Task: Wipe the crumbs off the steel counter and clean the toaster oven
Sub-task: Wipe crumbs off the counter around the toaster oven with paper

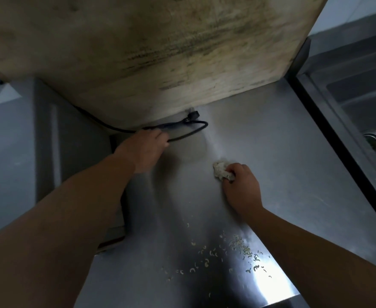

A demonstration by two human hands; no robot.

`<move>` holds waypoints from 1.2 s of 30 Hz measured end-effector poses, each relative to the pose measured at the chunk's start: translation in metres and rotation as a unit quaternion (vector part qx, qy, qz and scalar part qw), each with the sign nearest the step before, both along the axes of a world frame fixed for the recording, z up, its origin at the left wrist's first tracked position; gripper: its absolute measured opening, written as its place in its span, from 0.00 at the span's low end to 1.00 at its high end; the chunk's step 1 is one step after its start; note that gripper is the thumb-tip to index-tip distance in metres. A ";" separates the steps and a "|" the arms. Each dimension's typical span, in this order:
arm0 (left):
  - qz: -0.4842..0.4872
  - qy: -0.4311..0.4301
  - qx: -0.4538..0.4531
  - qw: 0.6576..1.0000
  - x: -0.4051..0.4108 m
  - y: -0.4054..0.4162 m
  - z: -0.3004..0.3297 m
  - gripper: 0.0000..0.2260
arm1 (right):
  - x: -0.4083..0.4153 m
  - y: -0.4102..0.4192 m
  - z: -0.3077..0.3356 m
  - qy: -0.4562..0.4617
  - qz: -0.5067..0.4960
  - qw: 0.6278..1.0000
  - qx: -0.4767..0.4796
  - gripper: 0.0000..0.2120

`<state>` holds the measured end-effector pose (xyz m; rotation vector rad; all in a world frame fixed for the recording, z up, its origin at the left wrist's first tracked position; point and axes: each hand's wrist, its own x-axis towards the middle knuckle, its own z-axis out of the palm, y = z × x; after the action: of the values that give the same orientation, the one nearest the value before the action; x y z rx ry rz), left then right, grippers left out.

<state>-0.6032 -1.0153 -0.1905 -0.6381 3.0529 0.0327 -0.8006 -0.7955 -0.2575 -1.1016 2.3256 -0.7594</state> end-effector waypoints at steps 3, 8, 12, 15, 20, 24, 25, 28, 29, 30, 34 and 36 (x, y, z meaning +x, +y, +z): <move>0.024 0.080 0.001 0.996 -0.014 0.005 0.013 0.15 | 0.004 -0.001 0.000 -0.001 0.004 1.000 0.001 0.11; 0.121 0.127 0.060 0.983 -0.018 0.001 0.025 0.13 | 0.008 -0.010 -0.001 -0.002 0.020 1.000 -0.007 0.09; 0.135 0.155 0.088 0.975 -0.008 -0.013 0.043 0.11 | 0.010 -0.034 0.000 -0.002 0.031 0.999 -0.011 0.08; 0.140 0.150 0.076 0.976 -0.008 -0.016 0.048 0.10 | 0.019 -0.058 0.000 -0.008 0.049 0.999 -0.022 0.08; 0.155 0.141 0.099 0.973 -0.010 -0.029 0.055 0.11 | 0.041 -0.095 0.001 -0.026 0.078 0.995 -0.056 0.07; 0.097 0.103 0.037 0.989 0.015 -0.049 0.073 0.13 | 0.036 -0.123 -0.003 -0.039 0.034 0.996 -0.072 0.10; 0.091 0.104 0.043 0.989 0.020 -0.051 0.077 0.15 | 0.031 -0.131 -0.004 -0.034 0.024 0.997 -0.066 0.11; 0.057 0.082 0.061 0.993 0.014 -0.047 0.085 0.18 | 0.018 -0.154 -0.007 0.004 0.055 0.997 -0.052 0.12; 0.016 0.041 0.044 0.998 0.009 -0.045 0.089 0.16 | 0.015 -0.161 -0.008 0.018 0.074 0.996 -0.051 0.12; -0.025 -0.002 0.025 0.999 0.004 -0.043 0.093 0.12 | 0.013 -0.169 -0.008 0.030 0.087 0.995 -0.049 0.11; -0.068 0.009 -0.027 0.997 0.009 -0.052 0.121 0.09 | 0.008 -0.192 -0.009 0.042 0.080 0.995 -0.053 0.12; 0.009 0.038 -0.031 0.999 0.016 -0.063 0.133 0.06 | 0.006 -0.195 -0.009 0.035 0.069 0.995 -0.063 0.12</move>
<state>-0.5872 -1.0780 -0.0578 -0.6821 3.1318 -0.0389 -0.7949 -0.9904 -0.2663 -1.3476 2.2556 -0.8358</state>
